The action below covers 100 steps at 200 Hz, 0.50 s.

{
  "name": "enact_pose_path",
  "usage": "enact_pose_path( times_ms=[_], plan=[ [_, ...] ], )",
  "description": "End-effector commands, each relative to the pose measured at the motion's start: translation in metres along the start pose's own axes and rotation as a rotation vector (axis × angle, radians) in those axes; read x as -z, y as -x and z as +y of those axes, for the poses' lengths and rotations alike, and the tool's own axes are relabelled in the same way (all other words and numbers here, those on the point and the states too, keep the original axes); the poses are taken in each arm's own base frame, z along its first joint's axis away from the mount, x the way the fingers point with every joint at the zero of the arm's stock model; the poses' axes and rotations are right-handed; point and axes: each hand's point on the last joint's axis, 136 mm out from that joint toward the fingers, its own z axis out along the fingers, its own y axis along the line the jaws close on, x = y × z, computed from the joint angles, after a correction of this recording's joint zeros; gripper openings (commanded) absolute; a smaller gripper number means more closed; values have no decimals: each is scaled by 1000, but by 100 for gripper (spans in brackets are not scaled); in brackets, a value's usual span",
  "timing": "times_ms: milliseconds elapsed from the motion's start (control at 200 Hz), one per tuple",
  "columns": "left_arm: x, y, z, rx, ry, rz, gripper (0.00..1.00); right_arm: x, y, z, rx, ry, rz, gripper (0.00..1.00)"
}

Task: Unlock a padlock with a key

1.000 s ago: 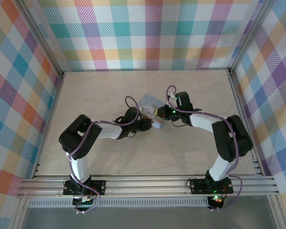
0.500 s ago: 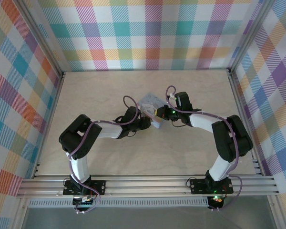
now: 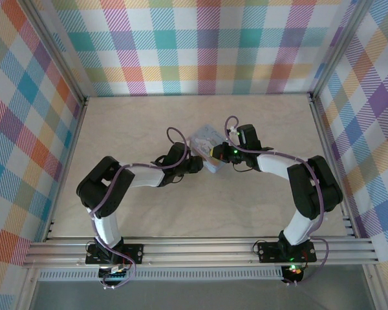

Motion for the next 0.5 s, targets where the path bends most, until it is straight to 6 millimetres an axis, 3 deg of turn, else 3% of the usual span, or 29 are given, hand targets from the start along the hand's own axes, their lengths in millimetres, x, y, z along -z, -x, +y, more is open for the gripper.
enact_pose_path(
  times_ms=[0, 280, 495],
  plan=[
    [18, 16, 4, -71, 15, -51, 43, -2, -18, -7, -19, -37, 62, 0],
    [38, 30, 19, -102, -21, -72, 53, 11, 14, 30, 73, -1, 24, 0],
    [49, 34, 24, -133, -55, -77, 63, -8, 34, 39, 73, 41, 28, 0]
  ],
)
